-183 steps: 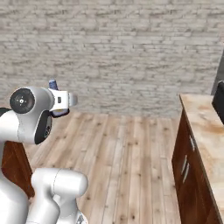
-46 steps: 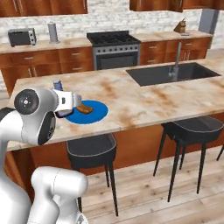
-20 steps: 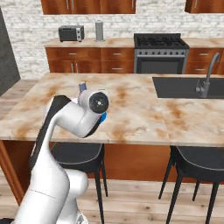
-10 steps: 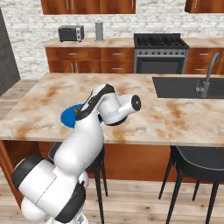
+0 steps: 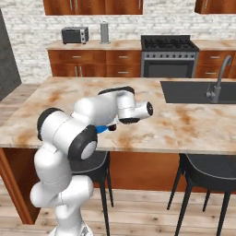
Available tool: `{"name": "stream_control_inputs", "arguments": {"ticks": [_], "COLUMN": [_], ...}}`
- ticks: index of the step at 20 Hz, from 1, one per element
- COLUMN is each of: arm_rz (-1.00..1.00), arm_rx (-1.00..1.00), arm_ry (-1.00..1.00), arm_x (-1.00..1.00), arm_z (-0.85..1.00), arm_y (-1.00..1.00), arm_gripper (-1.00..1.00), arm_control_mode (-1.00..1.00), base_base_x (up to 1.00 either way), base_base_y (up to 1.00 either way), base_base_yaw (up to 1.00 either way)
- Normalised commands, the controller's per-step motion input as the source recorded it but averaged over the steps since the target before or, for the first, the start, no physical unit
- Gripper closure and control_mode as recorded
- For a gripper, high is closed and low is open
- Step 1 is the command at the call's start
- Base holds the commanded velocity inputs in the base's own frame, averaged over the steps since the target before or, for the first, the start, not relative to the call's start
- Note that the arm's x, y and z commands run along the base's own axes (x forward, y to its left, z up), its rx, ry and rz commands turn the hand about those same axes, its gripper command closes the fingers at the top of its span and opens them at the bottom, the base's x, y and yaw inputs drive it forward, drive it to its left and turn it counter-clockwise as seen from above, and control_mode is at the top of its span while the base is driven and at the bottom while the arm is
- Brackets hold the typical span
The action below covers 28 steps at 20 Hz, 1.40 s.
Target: Move the hot dog bun to the plate on the dining table and place the condiment next to that plate. Then navigate to the fridge and take the sausage and place it on the plate as well.
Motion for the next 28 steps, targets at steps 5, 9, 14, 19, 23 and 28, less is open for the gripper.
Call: {"name": "stream_control_inputs", "arguments": {"ticks": [5,9,14,19,23,28], "arm_rz": [0.01,0.0,0.0,0.0,0.0,0.0], "arm_rx": [-0.06,-0.06,-0.08,-0.06,-0.06,-0.06], "arm_ry": [0.0,0.0,-0.07,-0.07,-0.08,-0.13], "arm_x": [0.47,0.44,0.67,0.52,0.08,-0.5], "arm_z": [-0.65,-0.55,-0.48,-0.52,-0.22,0.13], "arm_y": [0.04,0.03,0.14,0.15,0.19,0.1], "arm_gripper": [1.0,1.0,1.0,1.0,-1.0,-1.0], "arm_control_mode": [-1.0,-1.0,-1.0,-1.0,-1.0,-1.0], "base_base_x": [0.0,0.0,0.0,0.0,0.0,0.0], "base_base_y": [0.0,0.0,0.0,0.0,0.0,0.0], "base_base_yaw": [0.0,0.0,0.0,0.0,0.0,0.0]}}
